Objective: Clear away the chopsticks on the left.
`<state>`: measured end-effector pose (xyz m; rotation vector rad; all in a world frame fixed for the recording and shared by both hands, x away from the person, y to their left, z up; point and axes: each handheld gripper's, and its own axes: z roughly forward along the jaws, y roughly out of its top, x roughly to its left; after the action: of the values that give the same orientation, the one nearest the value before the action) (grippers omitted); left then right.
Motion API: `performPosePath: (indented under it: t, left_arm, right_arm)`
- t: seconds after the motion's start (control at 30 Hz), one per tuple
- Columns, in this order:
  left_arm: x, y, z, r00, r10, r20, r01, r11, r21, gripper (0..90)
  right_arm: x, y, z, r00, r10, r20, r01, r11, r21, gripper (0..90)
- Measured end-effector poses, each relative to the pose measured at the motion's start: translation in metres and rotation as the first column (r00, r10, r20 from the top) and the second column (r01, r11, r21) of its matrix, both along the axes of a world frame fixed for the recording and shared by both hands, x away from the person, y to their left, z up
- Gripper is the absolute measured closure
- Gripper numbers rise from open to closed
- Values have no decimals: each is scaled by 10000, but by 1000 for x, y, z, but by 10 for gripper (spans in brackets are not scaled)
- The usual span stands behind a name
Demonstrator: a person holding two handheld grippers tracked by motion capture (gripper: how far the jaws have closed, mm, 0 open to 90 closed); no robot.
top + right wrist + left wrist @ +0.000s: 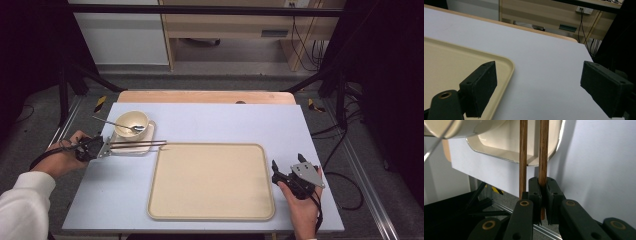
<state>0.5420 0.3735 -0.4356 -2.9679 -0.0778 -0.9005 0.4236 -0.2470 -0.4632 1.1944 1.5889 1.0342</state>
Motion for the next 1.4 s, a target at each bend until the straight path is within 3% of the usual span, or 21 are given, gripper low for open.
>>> performPosePath:
  t: [0.27,0.43,0.53,0.67,0.7,0.73,0.77,0.83,0.93,1.1,1.23,1.3,1.33,1.37,1.4]
  left_arm:
    - [-30,-6,25,9971,-307,703,344,9980,-529,840]
    - [-43,-24,40,9911,-774,1083,838,9949,-561,841]
    - [-50,-39,47,9855,-1106,1286,1192,9910,-612,841]
    - [-56,-59,55,9784,-1480,1446,1573,9860,-555,841]
    - [-56,-59,55,9784,-1480,1446,1573,9860,-555,841]
    - [-57,-65,56,9765,-1593,1449,1679,9845,-497,841]
    - [-57,-73,57,9729,-1765,1492,1865,9809,-554,841]
    - [-57,-83,59,9720,-1839,1466,1919,9805,-425,841]
    - [-56,-92,60,9694,-1964,1471,2038,9783,-367,841]
    - [-52,-117,62,9573,-2434,1559,2505,9677,-275,841]
    - [-47,-130,64,9536,-2592,1531,2668,9633,-310,841]
    - [-47,-136,64,9517,-2626,1589,2702,9624,-274,841]
    - [-47,-136,64,9517,-2626,1589,2702,9624,-274,841]
    - [-46,-142,63,9482,-2761,1570,2821,9592,-174,841]
    - [-46,-145,63,9494,-2751,1518,2801,9599,-124,841]
  right_arm:
    - [1,4,1,9996,273,-1,-273,9996,-73,157]
    - [0,21,22,9947,1006,210,-992,9933,-586,208]
    - [-1,36,41,9842,1768,132,-1741,9778,-1167,232]
    - [-2,57,71,9637,2666,-140,-2639,9437,-1995,327]
    - [-2,57,71,9637,2666,-140,-2639,9437,-1995,327]
    - [-2,62,78,9577,2860,-328,-2862,9329,-2185,344]
    - [1,73,95,9402,3306,-822,-3406,9060,-2514,397]
    - [6,79,106,9208,3682,-1284,-3894,8851,-2547,415]
    - [15,90,122,8748,4331,-2173,-4788,8416,-2500,450]
    - [25,111,141,8046,5015,-3179,-5821,7719,-2557,516]
    - [35,126,150,7489,5404,-3836,-6436,7309,-2270,570]
    - [41,135,152,7285,5495,-4090,-6630,7157,-2194,584]
    - [41,135,152,7285,5495,-4090,-6630,7157,-2194,584]
    - [46,143,155,7063,5638,-4281,-6862,6940,-2181,598]
    - [47,146,156,7000,5647,-4372,-6894,6941,-2071,606]
